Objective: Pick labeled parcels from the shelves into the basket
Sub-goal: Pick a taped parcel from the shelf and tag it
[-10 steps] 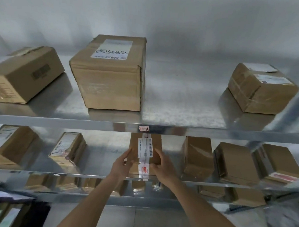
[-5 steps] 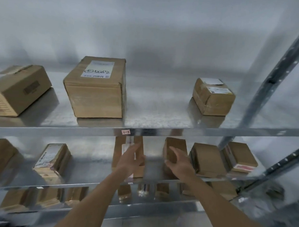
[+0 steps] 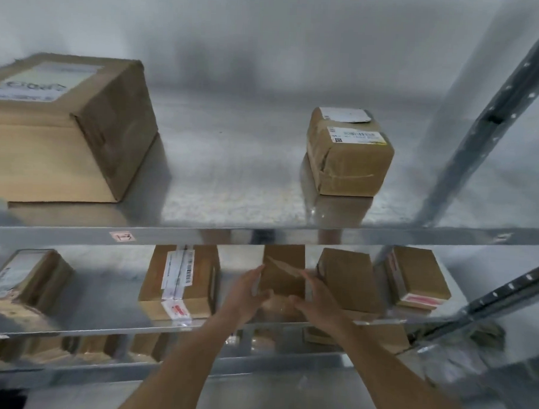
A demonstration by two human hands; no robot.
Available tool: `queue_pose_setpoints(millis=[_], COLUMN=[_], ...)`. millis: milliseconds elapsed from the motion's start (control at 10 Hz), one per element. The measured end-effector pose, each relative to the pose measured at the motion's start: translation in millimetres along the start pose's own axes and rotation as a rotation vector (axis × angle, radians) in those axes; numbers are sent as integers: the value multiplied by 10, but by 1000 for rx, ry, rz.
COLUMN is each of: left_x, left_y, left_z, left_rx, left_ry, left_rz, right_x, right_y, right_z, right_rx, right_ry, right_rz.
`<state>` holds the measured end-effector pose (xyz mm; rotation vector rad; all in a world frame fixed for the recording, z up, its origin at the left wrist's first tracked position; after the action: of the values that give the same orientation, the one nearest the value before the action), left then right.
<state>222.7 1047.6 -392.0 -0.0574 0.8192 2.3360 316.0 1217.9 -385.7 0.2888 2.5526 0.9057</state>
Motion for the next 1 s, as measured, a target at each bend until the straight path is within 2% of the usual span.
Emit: queue_pose_setpoints(millis=[300,400,700,800,1000], left_x=[349,368,-27,-293,-1035], left_y=[-256,-261,-168,-54,295], left_z=[-159,-181,-75,-40,267], left_rx=[0,-62,-211,-260,-315], left_ry=[63,84,53,24,-69], left_rz=[-34,-11,1,-6,-36], right_x=[357,352,-66,-368,-1113], right_y=[-193,-210,-156,-128,-120], right_z=[290,287,11,-148,-584], right_rx=[188,250,185,149,339], right_ry=[-21,-49,-29,-20,-50], right_rz=[-125,-100,9,144,255])
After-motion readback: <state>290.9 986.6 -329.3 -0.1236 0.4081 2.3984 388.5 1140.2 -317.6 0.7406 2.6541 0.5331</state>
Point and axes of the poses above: each hand's wrist, its own x-axis towards the middle knuckle, its own y-axis out of the back of the hand, z = x × y, the point moved 4 cm from there along x, towards the middle knuckle, and after that the axes turned 1 degree about -z, right-handed, at the moved point
